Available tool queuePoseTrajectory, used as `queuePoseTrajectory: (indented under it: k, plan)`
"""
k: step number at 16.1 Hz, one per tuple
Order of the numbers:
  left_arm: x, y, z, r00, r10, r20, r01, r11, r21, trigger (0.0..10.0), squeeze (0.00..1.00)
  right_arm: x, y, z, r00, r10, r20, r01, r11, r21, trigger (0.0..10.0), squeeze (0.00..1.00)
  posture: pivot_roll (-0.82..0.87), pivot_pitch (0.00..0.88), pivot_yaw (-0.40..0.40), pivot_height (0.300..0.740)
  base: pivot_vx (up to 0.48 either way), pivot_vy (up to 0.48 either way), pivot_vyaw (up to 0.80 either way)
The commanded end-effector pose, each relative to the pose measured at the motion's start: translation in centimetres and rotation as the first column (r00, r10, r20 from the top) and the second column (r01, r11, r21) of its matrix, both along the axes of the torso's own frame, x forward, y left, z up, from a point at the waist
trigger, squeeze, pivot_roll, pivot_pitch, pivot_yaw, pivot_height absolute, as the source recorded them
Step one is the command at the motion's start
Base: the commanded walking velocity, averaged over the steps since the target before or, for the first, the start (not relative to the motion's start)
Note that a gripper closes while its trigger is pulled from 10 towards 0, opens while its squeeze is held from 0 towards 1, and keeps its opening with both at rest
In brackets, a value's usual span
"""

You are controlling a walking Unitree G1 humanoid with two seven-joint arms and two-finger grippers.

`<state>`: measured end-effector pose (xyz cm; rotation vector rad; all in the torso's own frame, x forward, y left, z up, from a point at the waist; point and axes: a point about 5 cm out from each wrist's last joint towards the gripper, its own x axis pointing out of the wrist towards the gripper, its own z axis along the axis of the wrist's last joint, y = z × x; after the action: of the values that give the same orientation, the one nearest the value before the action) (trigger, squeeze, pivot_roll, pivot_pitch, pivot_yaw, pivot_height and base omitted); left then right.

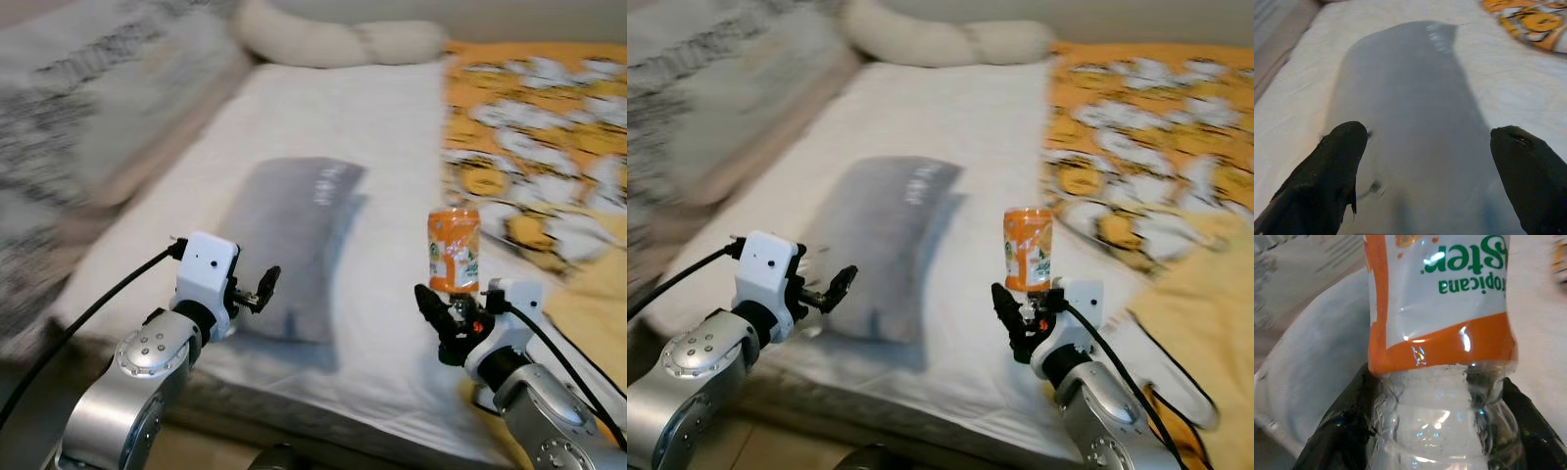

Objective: Clean up the room

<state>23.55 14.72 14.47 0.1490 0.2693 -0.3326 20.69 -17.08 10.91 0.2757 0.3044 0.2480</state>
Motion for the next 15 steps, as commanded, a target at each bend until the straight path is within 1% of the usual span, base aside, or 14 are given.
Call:
queuePoseTrajectory:
  k: [1,3,4,5,6,7,8,9,10,12,13,15]
  plan:
    - [-0.2,0.4,0.1,0.999,0.035,-0.007,-0.035,0.999,-0.006,10.0,0.00,-0.1,0.2,0.7,1.000,-0.002,0.009,0.002,1.000,0.002,10.0,0.00,-0.06,0.000,0.114,0.740,0.000,0.000,0.80]
    - [-0.1,0.5,-0.1,0.998,0.066,-0.025,-0.066,0.997,-0.036,10.0,0.00,-0.1,0.3,0.8,1.000,-0.005,-0.001,0.005,1.000,0.014,10.0,0.00,-0.06,0.000,0.102,0.740,0.000,0.000,0.80]
    - [0.0,0.5,-0.6,0.996,0.087,-0.030,-0.088,0.996,-0.029,10.0,0.00,-0.1,0.6,0.6,1.000,0.010,-0.016,-0.009,1.000,0.013,10.0,0.00,-0.06,0.000,0.086,0.740,0.000,0.000,0.80]
    - [-0.1,0.7,-1.1,0.991,0.122,-0.049,-0.124,0.991,-0.041,10.0,0.00,-0.2,0.7,0.5,1.000,0.013,-0.023,-0.013,1.000,0.006,10.0,0.00,-0.06,0.000,0.084,0.740,0.000,0.000,0.80]
    - [-0.3,0.9,-1.4,0.989,0.137,-0.058,-0.140,0.989,-0.046,10.0,0.00,-0.2,0.7,0.5,1.000,0.008,-0.027,-0.008,1.000,0.011,10.0,0.00,-0.06,0.000,0.075,0.740,0.000,0.000,0.80]
    - [-0.5,0.9,-1.6,0.987,0.144,-0.072,-0.149,0.986,-0.077,10.0,0.00,-0.2,0.7,0.5,1.000,0.001,-0.030,-0.001,1.000,0.019,10.0,0.00,-0.05,0.000,0.066,0.740,0.000,0.000,0.80]
    - [-0.6,0.8,-1.5,0.989,0.129,-0.068,-0.135,0.987,-0.090,10.0,0.00,-0.2,0.7,0.4,0.999,-0.005,-0.037,0.006,0.999,0.033,10.0,0.00,-0.04,0.000,0.056,0.740,0.000,0.000,0.80]
    - [-0.6,0.7,-1.4,0.991,0.120,-0.055,-0.124,0.989,-0.081,10.0,0.00,-0.3,0.7,0.3,0.999,-0.004,-0.042,0.005,0.999,0.032,10.0,0.00,-0.04,0.000,0.054,0.740,0.000,0.000,0.80]
    - [-0.6,0.4,-1.2,0.995,0.102,-0.012,-0.103,0.994,-0.039,10.0,0.00,-0.3,0.8,0.0,0.999,0.006,-0.053,-0.004,1.000,0.029,10.0,0.00,-0.03,0.000,0.048,0.740,0.000,0.000,0.80]
    - [-0.5,0.3,-1.0,0.994,0.106,0.008,-0.105,0.994,-0.021,10.0,0.00,-0.3,0.9,0.0,0.998,0.009,-0.057,-0.007,0.999,0.031,10.0,0.00,-0.03,0.000,0.041,0.740,0.000,0.000,0.80]
    - [-0.3,0.6,-0.8,0.993,0.114,0.022,-0.115,0.993,0.007,10.0,0.00,-0.2,0.9,0.0,0.998,0.010,-0.057,-0.007,0.999,0.039,10.0,0.00,-0.02,0.000,0.040,0.740,0.000,0.000,0.80]
    - [-0.2,0.6,-0.8,0.994,0.108,0.026,-0.108,0.994,-0.004,10.0,0.00,-0.2,1.0,-0.1,0.998,0.020,-0.064,-0.017,0.999,0.051,10.0,0.00,-0.03,0.000,0.044,0.740,0.000,0.000,0.80]
